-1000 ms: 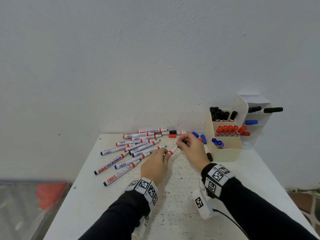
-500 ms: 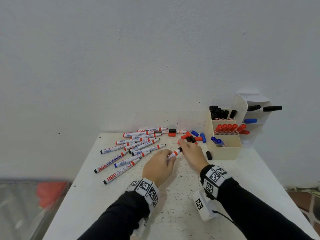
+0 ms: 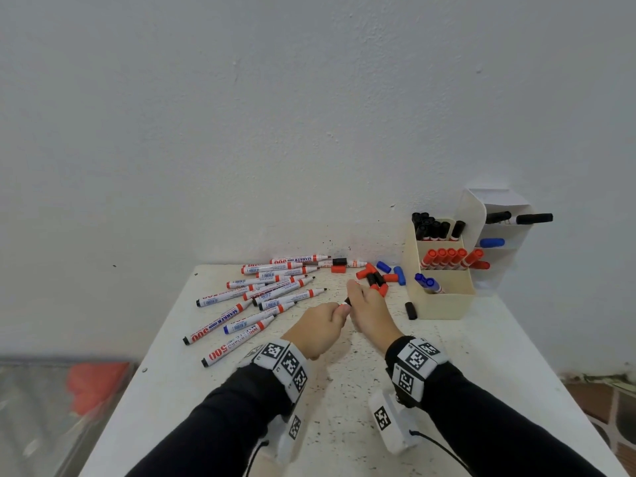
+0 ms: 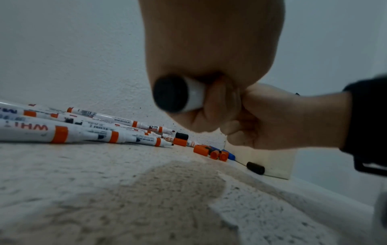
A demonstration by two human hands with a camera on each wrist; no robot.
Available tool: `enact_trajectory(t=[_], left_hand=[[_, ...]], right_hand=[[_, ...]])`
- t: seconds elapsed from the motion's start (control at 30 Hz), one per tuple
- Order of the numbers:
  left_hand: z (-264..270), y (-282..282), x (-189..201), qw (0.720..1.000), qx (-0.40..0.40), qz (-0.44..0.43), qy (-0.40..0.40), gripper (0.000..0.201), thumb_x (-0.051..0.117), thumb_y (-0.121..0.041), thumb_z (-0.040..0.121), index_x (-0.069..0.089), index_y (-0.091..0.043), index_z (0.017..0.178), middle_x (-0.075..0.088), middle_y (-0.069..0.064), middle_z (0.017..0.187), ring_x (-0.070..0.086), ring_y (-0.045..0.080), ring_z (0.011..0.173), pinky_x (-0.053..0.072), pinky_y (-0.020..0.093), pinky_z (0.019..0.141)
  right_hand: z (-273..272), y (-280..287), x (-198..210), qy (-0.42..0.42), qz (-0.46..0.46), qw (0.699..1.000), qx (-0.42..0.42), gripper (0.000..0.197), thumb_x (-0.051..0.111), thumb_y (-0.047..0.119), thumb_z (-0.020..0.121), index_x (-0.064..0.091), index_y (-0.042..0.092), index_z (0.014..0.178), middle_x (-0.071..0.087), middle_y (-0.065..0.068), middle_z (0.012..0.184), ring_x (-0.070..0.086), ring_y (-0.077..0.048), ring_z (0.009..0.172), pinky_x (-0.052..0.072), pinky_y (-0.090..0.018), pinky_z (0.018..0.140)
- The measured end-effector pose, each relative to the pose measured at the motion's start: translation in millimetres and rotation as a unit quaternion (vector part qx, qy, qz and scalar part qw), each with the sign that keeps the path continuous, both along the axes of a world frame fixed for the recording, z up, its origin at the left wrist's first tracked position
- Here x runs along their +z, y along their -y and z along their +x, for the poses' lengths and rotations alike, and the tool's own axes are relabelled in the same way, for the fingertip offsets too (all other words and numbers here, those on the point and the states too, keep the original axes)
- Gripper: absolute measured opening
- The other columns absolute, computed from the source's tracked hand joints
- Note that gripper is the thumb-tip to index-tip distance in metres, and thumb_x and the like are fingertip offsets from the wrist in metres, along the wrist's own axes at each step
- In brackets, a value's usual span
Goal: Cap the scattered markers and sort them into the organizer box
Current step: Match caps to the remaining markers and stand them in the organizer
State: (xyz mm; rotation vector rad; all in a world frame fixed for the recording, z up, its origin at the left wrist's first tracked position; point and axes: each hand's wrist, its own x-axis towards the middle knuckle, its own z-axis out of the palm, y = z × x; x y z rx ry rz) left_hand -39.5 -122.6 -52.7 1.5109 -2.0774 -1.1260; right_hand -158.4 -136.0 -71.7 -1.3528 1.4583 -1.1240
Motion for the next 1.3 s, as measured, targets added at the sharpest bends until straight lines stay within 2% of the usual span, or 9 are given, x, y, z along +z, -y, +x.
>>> enact_trajectory(t=[0.23,0.37,0.5,0.57,0.77,0.9,1.03,1.17,1.3], left_hand=[[10.7,2.1,-1.9,0.994,0.06,-0.086,0.023,0.042,0.022,-0.035,0.102,0.056,-0.014,0.086,0.054,-0.003,0.072,0.055,0.013,0.075,0.042,0.024,0.072],[35.7,8.9,-3.3,0.947,0.158,-0.032,0.277,0.036,0.039,-0.026,0.096,0.045,-0.012,0.128,0.047,0.01,0.131,0.048,0.025,0.12,0.043,0.038,0.099],[50.3,2.5,-8.7,0.881,0.177,-0.008,0.439,0.043,0.041,-0.019,0.093,0.036,-0.011,0.136,0.035,0.012,0.141,0.038,0.029,0.129,0.037,0.041,0.104],[52.6,1.3,-13.7,0.876,0.177,-0.017,0.448,0.042,0.04,-0.018,0.094,0.036,-0.011,0.135,0.037,0.012,0.142,0.04,0.029,0.129,0.037,0.041,0.104],[53.2,2.8,-17.0,0.888,0.161,-0.049,0.428,0.04,0.044,-0.023,0.095,0.037,-0.012,0.133,0.047,0.007,0.133,0.046,0.025,0.124,0.037,0.04,0.103],[50.7,5.2,-19.4,0.889,0.13,-0.048,0.437,0.035,0.046,-0.023,0.096,0.044,-0.014,0.129,0.048,0.006,0.129,0.045,0.024,0.122,0.038,0.038,0.103],[41.7,10.2,-19.0,0.892,0.115,-0.053,0.434,0.039,0.044,-0.02,0.096,0.039,-0.015,0.134,0.048,0.005,0.135,0.042,0.023,0.127,0.033,0.042,0.106],[31.2,16.8,-18.9,0.904,0.093,-0.078,0.41,0.039,0.041,-0.021,0.096,0.038,-0.019,0.134,0.05,0.002,0.134,0.044,0.022,0.126,0.029,0.045,0.11],[21.8,20.8,-16.1,0.913,0.069,-0.091,0.393,0.04,0.041,-0.022,0.096,0.037,-0.021,0.136,0.049,0.001,0.135,0.044,0.023,0.127,0.025,0.047,0.112]], right_hand=[[0.5,5.4,18.3,-0.085,-0.125,0.988,-0.009,0.026,0.054,0.031,0.092,0.049,0.022,0.069,0.049,0.005,0.062,0.045,-0.003,0.056,0.039,-0.013,0.053],[-10.1,10.4,37.6,-0.104,-0.19,0.975,-0.048,0.016,0.053,0.026,0.093,0.058,0.012,0.091,0.061,-0.008,0.081,0.053,-0.012,0.065,0.048,-0.029,0.061],[-26.0,16.5,61.6,-0.12,-0.247,0.956,-0.105,0.019,0.051,0.021,0.094,0.058,0.007,0.104,0.06,-0.003,0.09,0.059,-0.018,0.081,0.048,-0.022,0.07],[-32.7,18.6,71.1,-0.134,-0.263,0.947,-0.125,0.019,0.051,0.021,0.094,0.059,0.006,0.103,0.059,-0.002,0.09,0.056,-0.014,0.081,0.042,-0.012,0.068],[-48.4,18.5,86.2,-0.159,-0.29,0.93,-0.158,0.021,0.052,0.02,0.093,0.059,0.005,0.107,0.06,-0.004,0.095,0.057,-0.015,0.087,0.046,-0.023,0.077],[-66.3,18.9,101.7,-0.163,-0.312,0.916,-0.194,0.023,0.048,0.011,0.094,0.056,0.003,0.114,0.06,-0.011,0.107,0.057,-0.017,0.097,0.042,-0.017,0.086],[-93.0,24.0,120.9,-0.191,-0.341,0.888,-0.243,0.023,0.043,0.007,0.095,0.055,0.003,0.114,0.056,-0.004,0.1,0.055,0.009,0.082,0.036,0.001,0.074],[-120.6,41.3,125.0,-0.238,-0.322,0.881,-0.252,0.026,0.04,0.005,0.096,0.054,0.0,0.116,0.056,-0.016,0.112,0.057,-0.023,0.101,0.039,-0.02,0.085],[-129.5,53.5,121.0,-0.264,-0.297,0.885,-0.242,0.026,0.039,0.006,0.097,0.052,0.0,0.119,0.055,-0.018,0.115,0.055,-0.026,0.103,0.039,-0.023,0.085]])
